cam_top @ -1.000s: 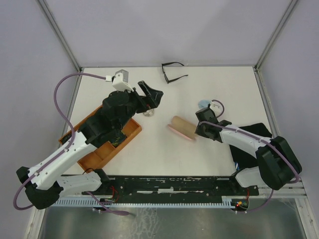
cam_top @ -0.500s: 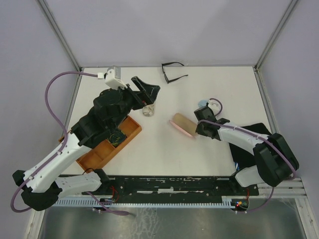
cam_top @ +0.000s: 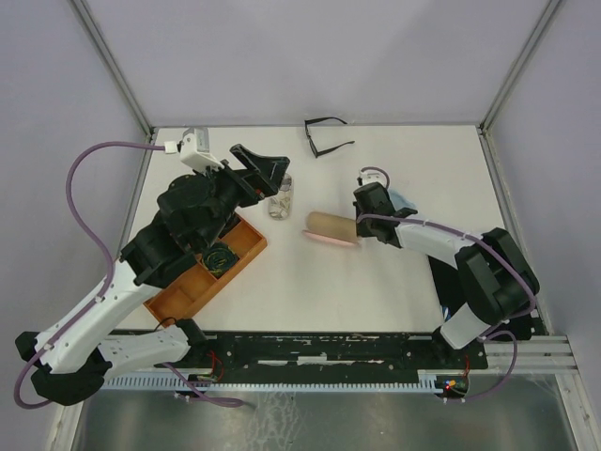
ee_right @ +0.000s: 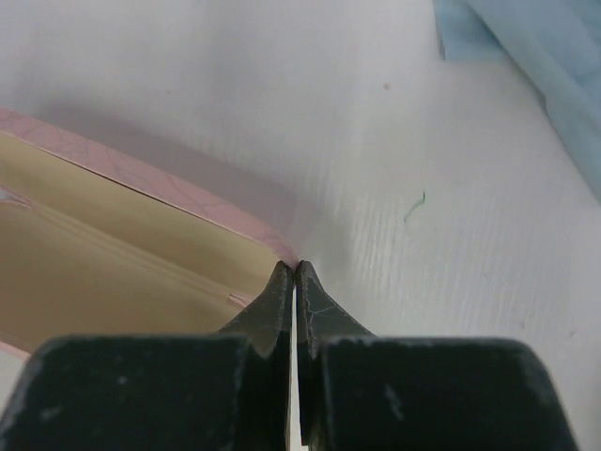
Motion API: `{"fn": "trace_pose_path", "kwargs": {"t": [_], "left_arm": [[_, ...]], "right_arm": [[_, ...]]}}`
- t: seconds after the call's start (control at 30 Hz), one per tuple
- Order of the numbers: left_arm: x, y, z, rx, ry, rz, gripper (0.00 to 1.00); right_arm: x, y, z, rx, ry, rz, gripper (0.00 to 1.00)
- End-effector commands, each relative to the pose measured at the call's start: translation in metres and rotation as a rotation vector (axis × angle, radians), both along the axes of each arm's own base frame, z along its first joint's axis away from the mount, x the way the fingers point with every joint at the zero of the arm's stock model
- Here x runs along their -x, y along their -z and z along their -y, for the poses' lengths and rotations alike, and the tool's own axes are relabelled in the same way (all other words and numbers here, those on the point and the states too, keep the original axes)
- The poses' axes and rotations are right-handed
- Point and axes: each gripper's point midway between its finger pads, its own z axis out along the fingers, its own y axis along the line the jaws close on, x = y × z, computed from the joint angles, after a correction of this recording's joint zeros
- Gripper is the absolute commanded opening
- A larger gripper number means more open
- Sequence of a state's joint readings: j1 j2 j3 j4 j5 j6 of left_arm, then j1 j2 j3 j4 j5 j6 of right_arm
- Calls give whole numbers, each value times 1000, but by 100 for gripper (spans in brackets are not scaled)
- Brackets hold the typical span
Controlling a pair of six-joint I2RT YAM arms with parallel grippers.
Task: Organize the sunglasses
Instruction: Move the sunglasses case at the center of the board.
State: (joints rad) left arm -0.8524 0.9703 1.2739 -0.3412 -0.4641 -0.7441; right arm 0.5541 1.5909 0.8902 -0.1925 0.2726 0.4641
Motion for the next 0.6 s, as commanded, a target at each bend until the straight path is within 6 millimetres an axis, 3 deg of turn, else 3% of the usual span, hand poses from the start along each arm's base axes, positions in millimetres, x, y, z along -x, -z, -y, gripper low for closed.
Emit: {"fn": "trace_pose_path", "kwargs": {"t": [0.0,0.27,0.3,0.43,0.57], "left_arm": [[-4,-18,-6,-3,-30,61,99],[-4,-20,-11,-15,-45,74,99],[-4,-21,-10,-8,-41,82,99],[-5,-22,-7,-7,-31,82,99],[-5,-24,-11,-10,-45,87,99]], "right_arm": [[-47,-37,-19,53,-148,176,0],[-81,-38,-28,66,-240,202,1],[-83,-38,-29,64,-247,202,4],[-85,-46,-34,41,-257,209,32],[-85,-60,-34,12,-237,229,44]]}}
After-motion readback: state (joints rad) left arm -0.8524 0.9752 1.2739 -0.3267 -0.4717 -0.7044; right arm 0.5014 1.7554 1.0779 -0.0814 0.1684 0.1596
